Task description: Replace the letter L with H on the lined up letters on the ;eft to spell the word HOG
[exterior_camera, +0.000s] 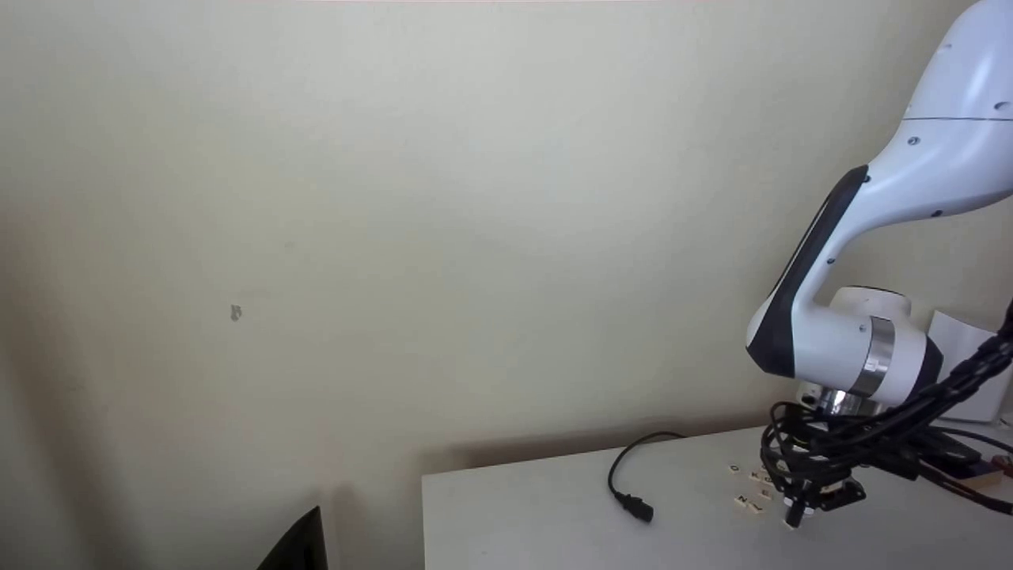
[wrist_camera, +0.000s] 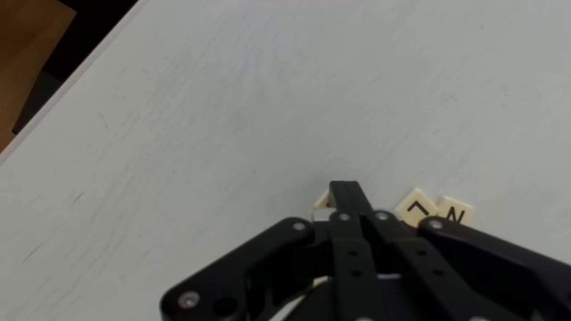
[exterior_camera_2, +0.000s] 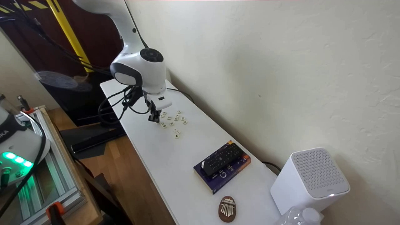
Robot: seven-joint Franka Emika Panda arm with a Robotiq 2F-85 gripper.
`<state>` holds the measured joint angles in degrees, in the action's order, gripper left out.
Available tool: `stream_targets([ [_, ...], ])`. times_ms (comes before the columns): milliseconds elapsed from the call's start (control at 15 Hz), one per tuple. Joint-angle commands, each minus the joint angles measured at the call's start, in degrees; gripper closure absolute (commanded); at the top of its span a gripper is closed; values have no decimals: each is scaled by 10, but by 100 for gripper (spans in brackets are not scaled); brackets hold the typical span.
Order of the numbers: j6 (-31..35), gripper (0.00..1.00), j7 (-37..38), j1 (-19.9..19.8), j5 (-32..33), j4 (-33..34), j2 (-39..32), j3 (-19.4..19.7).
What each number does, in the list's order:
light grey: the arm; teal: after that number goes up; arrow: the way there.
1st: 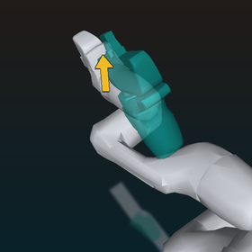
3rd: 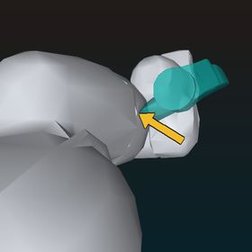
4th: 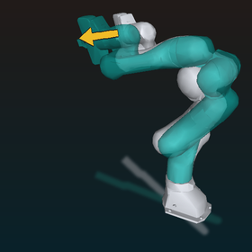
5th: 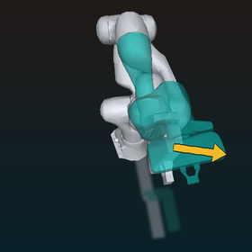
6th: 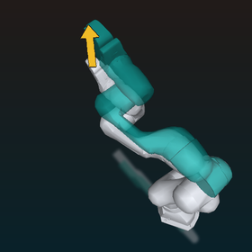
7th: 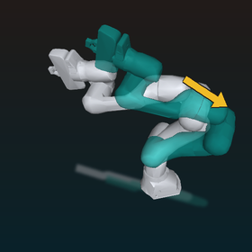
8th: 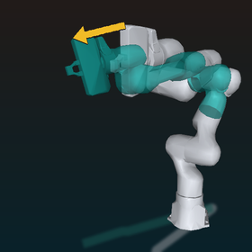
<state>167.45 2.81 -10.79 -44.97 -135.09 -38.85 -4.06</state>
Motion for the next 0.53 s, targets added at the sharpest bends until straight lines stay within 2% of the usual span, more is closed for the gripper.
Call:
stream_targets([
  [0, 7, 100, 4, -10, -13, 22, -24, -8],
  [467, 6, 100, 12, -8, -10, 31, -28, -6],
])
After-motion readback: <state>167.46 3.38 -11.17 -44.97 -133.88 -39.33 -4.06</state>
